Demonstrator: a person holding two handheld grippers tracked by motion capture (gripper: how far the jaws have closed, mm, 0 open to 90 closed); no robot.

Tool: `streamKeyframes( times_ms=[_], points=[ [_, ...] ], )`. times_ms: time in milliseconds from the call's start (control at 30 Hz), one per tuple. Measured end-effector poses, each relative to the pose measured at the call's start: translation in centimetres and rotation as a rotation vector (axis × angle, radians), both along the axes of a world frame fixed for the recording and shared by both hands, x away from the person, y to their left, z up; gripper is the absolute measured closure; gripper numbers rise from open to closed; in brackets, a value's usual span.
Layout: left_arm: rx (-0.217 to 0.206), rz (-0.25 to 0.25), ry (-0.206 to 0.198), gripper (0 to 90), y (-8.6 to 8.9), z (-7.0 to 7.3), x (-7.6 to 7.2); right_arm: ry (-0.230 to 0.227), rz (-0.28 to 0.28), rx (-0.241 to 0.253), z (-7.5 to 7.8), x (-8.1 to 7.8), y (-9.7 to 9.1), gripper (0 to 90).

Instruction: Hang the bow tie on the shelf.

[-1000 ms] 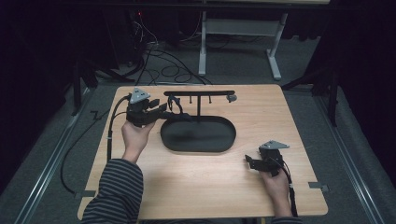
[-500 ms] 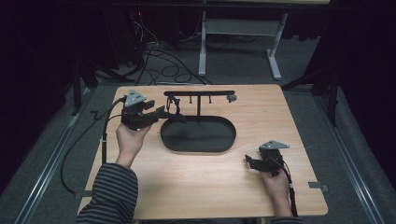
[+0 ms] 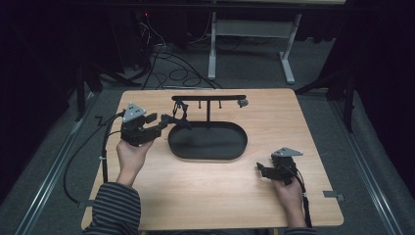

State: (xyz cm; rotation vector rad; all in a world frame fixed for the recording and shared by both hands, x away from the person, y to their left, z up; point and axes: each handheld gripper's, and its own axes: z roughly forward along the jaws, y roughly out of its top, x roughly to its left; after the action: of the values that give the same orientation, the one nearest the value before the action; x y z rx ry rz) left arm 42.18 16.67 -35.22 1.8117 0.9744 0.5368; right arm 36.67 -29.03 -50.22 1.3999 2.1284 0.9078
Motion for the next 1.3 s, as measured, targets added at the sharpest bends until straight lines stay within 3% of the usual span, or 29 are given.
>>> streamKeyframes(
  times_ms=[1300],
  points=[
    [-0.031, -0.002, 0.044, 48.6, 1.9, -1.9, -3.8, -0.001, 0.0, -0.007, 0.0, 0.0, 0.1, 30.7]
  ],
)
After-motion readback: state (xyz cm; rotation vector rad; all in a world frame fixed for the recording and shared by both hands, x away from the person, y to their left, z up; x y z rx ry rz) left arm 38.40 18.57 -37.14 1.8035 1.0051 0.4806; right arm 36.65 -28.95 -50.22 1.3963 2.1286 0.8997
